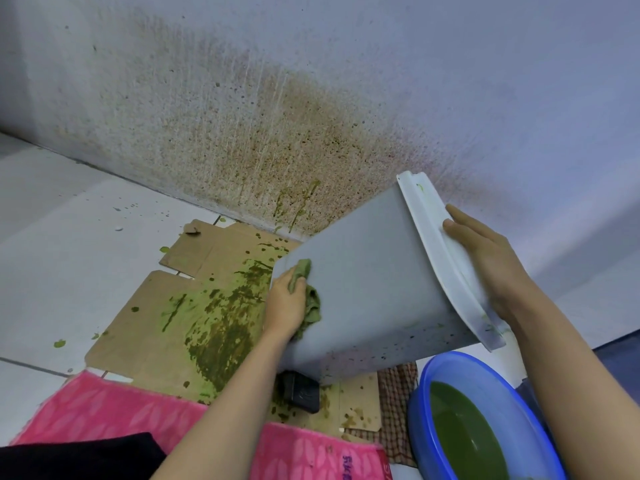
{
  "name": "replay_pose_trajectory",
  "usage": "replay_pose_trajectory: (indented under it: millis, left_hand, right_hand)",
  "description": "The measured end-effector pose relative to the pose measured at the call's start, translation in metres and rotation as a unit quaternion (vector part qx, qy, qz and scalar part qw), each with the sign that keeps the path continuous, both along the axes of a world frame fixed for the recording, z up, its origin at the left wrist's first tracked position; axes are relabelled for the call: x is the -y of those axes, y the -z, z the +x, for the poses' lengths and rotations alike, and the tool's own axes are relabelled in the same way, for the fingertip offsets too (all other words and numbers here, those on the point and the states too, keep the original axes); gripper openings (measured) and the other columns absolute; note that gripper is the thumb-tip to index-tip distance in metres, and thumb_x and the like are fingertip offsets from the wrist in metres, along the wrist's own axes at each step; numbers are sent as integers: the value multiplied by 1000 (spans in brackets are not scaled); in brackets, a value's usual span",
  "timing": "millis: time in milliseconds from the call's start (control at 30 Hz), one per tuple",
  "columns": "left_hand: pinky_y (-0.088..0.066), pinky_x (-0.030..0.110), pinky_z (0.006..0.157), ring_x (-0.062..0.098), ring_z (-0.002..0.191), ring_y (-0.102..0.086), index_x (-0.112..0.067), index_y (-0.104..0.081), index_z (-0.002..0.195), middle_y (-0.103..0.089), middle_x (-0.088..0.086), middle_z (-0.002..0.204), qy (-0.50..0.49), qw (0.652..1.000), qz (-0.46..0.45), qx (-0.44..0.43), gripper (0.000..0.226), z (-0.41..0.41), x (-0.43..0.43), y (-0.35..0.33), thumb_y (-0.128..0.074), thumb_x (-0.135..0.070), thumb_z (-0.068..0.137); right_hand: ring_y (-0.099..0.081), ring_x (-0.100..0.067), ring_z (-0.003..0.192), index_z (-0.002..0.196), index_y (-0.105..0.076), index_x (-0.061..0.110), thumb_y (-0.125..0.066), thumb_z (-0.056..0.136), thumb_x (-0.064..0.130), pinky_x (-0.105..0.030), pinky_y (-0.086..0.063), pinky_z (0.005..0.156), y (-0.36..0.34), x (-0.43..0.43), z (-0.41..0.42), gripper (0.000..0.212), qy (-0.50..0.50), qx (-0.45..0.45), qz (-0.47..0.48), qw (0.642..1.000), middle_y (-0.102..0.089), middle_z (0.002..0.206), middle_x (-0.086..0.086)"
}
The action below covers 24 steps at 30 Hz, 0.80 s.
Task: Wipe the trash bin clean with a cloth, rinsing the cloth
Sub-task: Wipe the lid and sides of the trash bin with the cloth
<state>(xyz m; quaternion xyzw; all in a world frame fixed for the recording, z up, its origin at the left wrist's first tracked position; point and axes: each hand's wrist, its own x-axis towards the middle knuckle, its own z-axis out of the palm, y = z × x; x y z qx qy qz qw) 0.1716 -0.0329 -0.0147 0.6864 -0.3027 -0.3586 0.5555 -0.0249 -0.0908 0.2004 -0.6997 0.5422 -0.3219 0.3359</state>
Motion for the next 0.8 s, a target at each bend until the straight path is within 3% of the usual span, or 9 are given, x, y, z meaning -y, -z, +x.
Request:
replay_pose_trajectory:
  millis: [133,267,400,567,667,733,800]
  left_hand:
    - [-38,28,97,24,123,-53,-12,-58,136,-57,-5,125,-66,996,17,-52,37,-5,-28,15,-42,-23,105]
    - [-46,37,95,28,109,-59,-12,-66,118,-64,3,114,-122,988,32,-84,28,-19,-46,7,-44,-20,104]
    - [-39,28,79,14,82,-55,-21,-63,93,-57,-9,87,-125,990,19,-63,23,-37,-58,-25,-43,-16,104]
    - [-46,41,77,35,92,-61,-1,-63,97,-65,21,97,-103,993,-57,-7,30,-55,-62,-58,-43,-22,103]
    - [-47,41,78,28,88,-62,-12,-66,94,-66,9,91,-77,992,-105,5,26,-52,-69,-90,-45,-25,103]
    - [-54,41,83,22,90,-66,-17,-69,97,-71,5,95,-48,992,-113,-42,23,-36,-72,-103,-48,-26,102]
    - [-59,40,78,24,86,-71,-14,-72,102,-75,10,96,-33,979,-100,-176,24,-10,-76,-115,-51,-26,102]
  right_hand:
    - [-57,-7,119,131,-59,41,-62,90,43,-34,-39,109,0,-1,4,41,2,1,0,1000,-56,136,21]
    - [-54,-10,124,133,-58,40,-60,91,44,-35,-38,111,0,-4,10,42,2,-3,-6,1000,-55,138,17]
    - [-50,-12,129,133,-57,43,-59,90,49,-42,-34,114,0,-6,23,44,3,-16,-12,1000,-51,142,17]
    - [-40,-18,138,133,-50,52,-47,80,66,-53,-25,115,0,-14,50,54,-4,-70,-36,997,-44,148,18]
    - [-35,-19,141,139,-45,48,-45,91,59,-55,-20,116,-2,-20,68,50,-13,-111,-48,993,-41,151,17]
    - [-34,-19,142,140,-44,47,-44,93,59,-56,-16,117,-2,-24,78,49,-21,-123,-52,991,-38,153,17]
    - [-35,-19,142,140,-46,44,-45,91,61,-56,-16,117,0,-27,85,51,-35,-119,-58,991,-39,153,16]
